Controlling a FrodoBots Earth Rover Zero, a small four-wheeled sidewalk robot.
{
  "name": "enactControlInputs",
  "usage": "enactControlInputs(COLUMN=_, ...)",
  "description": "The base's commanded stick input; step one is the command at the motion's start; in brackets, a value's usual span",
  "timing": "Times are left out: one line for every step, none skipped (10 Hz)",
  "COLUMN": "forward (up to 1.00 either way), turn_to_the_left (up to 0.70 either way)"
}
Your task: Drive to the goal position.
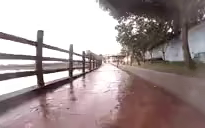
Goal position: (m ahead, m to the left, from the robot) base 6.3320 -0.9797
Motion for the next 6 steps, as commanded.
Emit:
enactControlInputs(forward=1.0, turn_to_the_left=-0.01)
enactControlInputs(forward=1.0, turn_to_the_left=-0.01)
enactControlInputs(forward=1.0, turn_to_the_left=-0.01)
enactControlInputs(forward=1.0, turn_to_the_left=-0.01)
enactControlInputs(forward=1.0, turn_to_the_left=-0.01)
enactControlInputs(forward=1.0, turn_to_the_left=-0.01)
